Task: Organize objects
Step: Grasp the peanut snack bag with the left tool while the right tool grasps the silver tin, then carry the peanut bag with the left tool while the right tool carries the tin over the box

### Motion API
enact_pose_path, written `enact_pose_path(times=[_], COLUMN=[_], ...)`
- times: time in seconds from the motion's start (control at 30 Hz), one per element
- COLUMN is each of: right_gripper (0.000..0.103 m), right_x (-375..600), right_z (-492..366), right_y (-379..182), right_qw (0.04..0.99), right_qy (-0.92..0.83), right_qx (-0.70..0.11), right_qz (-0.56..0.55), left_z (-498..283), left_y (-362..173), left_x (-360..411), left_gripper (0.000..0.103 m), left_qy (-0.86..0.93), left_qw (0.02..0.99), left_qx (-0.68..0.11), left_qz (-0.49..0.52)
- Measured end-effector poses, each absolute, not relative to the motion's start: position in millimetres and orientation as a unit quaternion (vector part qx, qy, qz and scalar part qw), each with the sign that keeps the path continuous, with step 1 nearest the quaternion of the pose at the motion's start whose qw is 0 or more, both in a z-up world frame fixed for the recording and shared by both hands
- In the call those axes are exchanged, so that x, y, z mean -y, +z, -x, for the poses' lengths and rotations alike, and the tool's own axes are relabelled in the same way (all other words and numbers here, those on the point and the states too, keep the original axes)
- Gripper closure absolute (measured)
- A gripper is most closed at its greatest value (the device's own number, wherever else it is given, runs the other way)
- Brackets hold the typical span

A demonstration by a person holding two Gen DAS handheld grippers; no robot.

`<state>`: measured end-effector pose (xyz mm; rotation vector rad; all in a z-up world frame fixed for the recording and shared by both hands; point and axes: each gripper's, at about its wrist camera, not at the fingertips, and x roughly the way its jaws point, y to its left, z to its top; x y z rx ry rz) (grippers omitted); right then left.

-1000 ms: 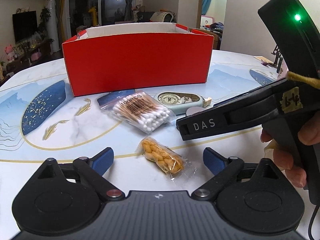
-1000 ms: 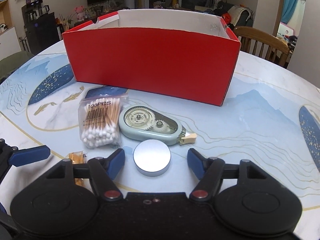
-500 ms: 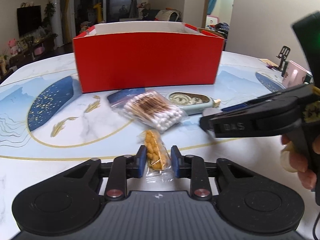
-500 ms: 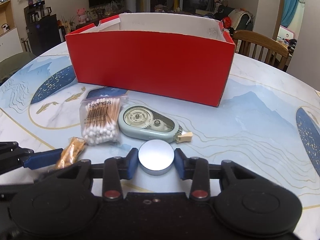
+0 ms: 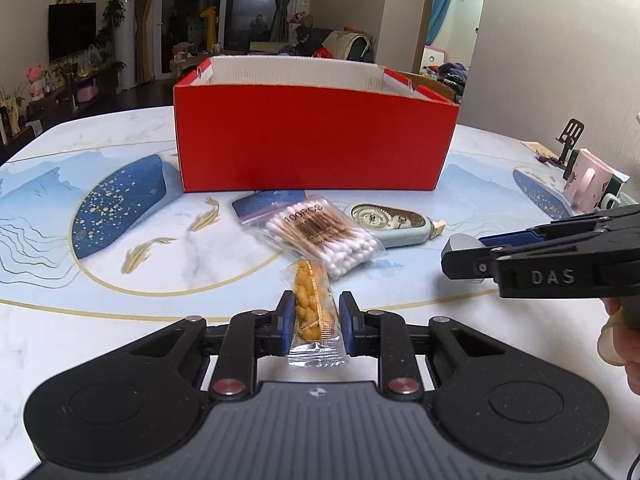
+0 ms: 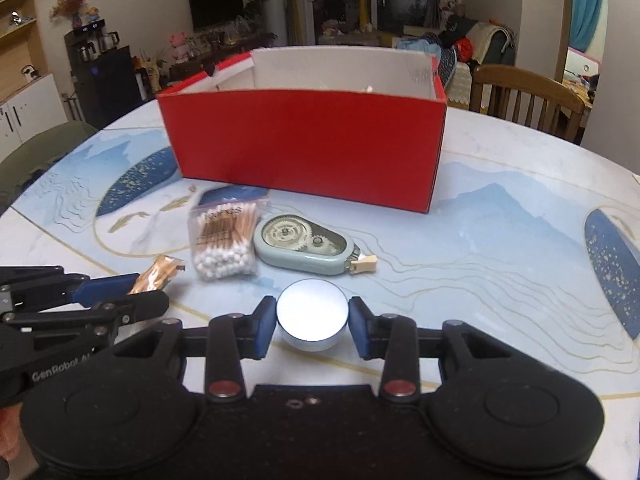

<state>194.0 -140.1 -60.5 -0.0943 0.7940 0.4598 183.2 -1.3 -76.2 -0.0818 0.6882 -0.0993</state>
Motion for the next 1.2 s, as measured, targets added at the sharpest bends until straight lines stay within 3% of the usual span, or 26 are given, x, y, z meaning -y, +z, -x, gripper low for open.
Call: enact_pose_path(times=[0.53,1.2], right_gripper=[0.064,0.064], right_x=[148.1,131.7], right_z=[-179.7,-227.5], right_y=[-1.3,58.7], right_qw=[0.914,0.934], right_qy=[0.24,0.218], right_qx=[-0.321,-0.267], right_qz=[0.058,0.094], left_z=[-181.7,-249.7], left_y=[-10.4,56.5], left_x=[2.6,0.2], left_gripper=[0.081,0.081], left_qy=[-0.053,-0.038], left_qw=[0.953,0.965], left_qx=[-0.297,-0.247], left_qz=[-0.016,-0.079])
